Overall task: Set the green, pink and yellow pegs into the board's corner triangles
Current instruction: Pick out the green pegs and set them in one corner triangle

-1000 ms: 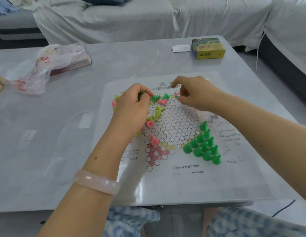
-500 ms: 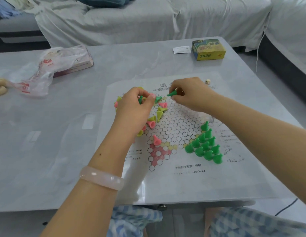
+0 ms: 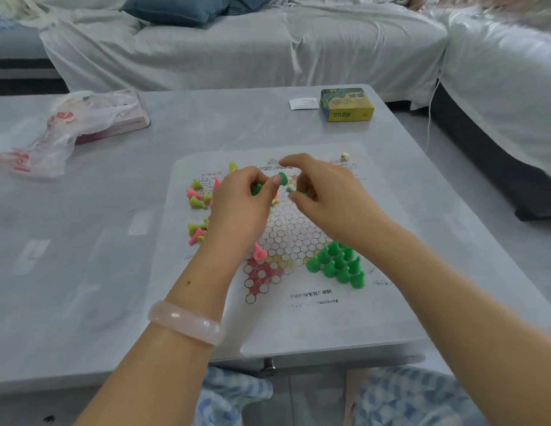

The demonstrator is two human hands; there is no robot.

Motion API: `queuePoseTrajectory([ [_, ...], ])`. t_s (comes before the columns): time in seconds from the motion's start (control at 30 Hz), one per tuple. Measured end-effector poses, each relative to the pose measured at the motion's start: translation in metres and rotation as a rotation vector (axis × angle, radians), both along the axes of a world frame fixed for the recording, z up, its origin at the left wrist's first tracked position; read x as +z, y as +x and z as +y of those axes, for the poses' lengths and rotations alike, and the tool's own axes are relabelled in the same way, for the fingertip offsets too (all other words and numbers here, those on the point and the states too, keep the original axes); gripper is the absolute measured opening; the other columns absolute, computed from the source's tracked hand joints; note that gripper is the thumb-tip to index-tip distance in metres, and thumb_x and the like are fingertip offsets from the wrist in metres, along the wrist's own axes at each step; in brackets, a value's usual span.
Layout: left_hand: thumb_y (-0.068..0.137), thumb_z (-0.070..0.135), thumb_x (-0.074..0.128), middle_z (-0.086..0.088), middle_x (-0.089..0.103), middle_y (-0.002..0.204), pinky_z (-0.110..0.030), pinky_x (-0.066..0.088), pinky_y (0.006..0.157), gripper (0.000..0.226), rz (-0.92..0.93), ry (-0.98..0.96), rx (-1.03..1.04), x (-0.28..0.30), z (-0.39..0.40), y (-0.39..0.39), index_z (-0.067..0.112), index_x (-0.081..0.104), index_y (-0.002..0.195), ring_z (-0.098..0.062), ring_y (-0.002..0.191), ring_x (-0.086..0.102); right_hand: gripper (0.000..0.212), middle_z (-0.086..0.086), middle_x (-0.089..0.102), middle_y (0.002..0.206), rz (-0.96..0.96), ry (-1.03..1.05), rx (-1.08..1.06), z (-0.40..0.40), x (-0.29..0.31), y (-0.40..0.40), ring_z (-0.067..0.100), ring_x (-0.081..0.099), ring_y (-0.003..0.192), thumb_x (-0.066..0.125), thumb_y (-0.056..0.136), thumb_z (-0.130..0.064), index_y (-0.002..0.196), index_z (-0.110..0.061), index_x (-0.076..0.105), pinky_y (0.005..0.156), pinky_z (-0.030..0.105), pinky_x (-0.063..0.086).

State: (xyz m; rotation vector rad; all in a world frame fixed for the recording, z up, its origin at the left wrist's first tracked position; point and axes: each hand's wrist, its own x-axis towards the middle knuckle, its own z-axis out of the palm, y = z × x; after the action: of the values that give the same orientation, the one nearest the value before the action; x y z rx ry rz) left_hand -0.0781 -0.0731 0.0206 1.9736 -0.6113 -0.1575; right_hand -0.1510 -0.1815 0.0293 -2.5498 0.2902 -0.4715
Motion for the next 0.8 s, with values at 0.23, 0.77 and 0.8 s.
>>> queuePoseTrajectory([
  [0.23,0.087,0.032,0.058,0.004,0.05,0.063,-0.012,0.039,0.037,0.024,0.026,0.018,0.035,0.002,0.007,0.006,0.013,0.058,0.072,0.0,0.042,0.046,0.009,-0.012,0.06,0.083,-0.152,0.28,-0.266,-0.028,-0.009,-0.029,0.008,0.062,0.082,0.057,0.083,-0.012,0.084,-0.021,0.056,0.07,0.02,0.05],
  [0.77,0.089,0.019,0.048,0.003,0.03,0.053,-0.024,0.023,0.044,0.033,0.069,0.111,0.035,0.002,0.003,0.0,0.016,0.034,0.059,-0.012,0.045,0.024,0.009,-0.007,0.048,0.089,0.241,-0.136,-0.022,-0.041,-0.016,-0.037,0.01,0.039,0.09,0.059,0.082,-0.02,0.087,-0.027,0.062,0.074,0.02,0.026],
  [0.8,0.089,0.019,0.048,0.003,0.029,0.053,-0.024,0.022,0.043,0.033,0.072,0.114,0.032,0.002,0.003,-0.001,0.016,0.034,0.059,-0.012,0.045,0.024,0.01,-0.007,0.045,0.092,0.257,-0.152,-0.017,-0.041,-0.017,-0.036,0.01,0.036,0.093,0.059,0.082,-0.021,0.089,-0.027,0.063,0.077,0.02,0.024],
])
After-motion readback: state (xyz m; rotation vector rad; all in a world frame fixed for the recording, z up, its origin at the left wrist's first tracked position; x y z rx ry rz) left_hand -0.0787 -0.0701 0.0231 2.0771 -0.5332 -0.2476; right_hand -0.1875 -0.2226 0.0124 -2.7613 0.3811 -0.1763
